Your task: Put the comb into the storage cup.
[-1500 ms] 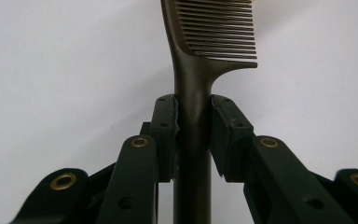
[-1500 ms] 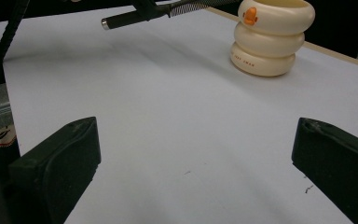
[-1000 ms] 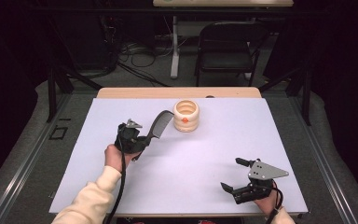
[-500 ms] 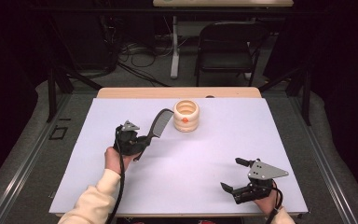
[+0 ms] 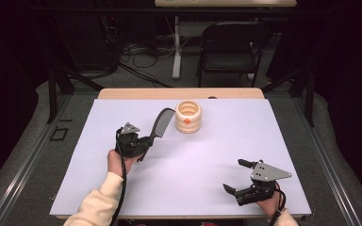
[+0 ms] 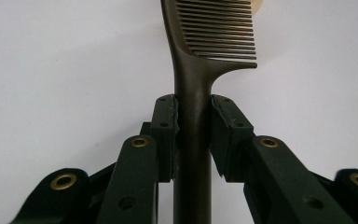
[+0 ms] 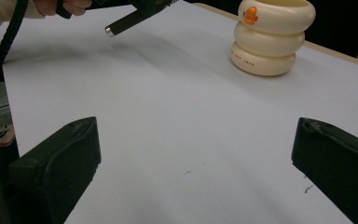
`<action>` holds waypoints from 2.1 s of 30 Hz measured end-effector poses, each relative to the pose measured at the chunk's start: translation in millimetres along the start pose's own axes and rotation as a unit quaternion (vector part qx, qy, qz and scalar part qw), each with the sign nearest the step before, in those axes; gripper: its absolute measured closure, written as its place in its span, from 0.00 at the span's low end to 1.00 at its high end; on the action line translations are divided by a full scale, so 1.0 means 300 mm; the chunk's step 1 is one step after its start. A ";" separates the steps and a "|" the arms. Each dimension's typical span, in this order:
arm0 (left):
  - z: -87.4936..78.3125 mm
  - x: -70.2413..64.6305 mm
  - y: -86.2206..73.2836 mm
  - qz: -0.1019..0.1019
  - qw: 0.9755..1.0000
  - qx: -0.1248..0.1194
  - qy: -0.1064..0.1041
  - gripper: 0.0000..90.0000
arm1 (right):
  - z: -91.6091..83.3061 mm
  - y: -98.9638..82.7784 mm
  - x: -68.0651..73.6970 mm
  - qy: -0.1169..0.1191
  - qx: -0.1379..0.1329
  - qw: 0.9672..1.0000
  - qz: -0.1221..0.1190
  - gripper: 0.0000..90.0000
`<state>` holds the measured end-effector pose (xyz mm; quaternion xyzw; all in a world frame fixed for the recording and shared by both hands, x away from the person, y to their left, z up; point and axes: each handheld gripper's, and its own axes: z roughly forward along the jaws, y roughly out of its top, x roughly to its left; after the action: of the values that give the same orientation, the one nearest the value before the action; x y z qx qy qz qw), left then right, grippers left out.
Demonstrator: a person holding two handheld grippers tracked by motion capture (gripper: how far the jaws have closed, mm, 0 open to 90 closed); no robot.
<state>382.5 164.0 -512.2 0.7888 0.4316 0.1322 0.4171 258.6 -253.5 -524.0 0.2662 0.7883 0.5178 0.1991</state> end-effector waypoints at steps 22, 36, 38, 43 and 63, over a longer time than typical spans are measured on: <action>0.018 -0.006 0.021 0.017 0.999 -0.030 -0.018 0.80 | 0.003 0.000 -0.007 0.001 0.000 1.000 0.006 0.00; 0.013 -0.014 0.051 0.028 0.998 -0.052 -0.020 0.80 | 0.003 -0.001 -0.009 0.001 0.003 1.000 0.007 0.01; 0.013 -0.014 0.055 0.029 0.998 -0.056 -0.021 0.80 | 0.003 -0.002 -0.010 0.000 0.002 1.000 0.007 0.01; 0.016 -0.020 0.064 0.034 0.997 -0.060 -0.024 0.80 | 0.003 -0.002 -0.010 -0.001 0.003 1.000 0.007 0.01; 0.026 -0.037 0.107 0.042 0.996 -0.078 -0.026 0.80 | 0.003 -0.003 -0.011 -0.003 0.004 1.000 0.007 0.01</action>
<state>398.6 141.9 -490.7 0.7745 0.3757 0.1623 0.4823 261.7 -255.2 -525.1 0.2741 0.7880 0.5151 0.1966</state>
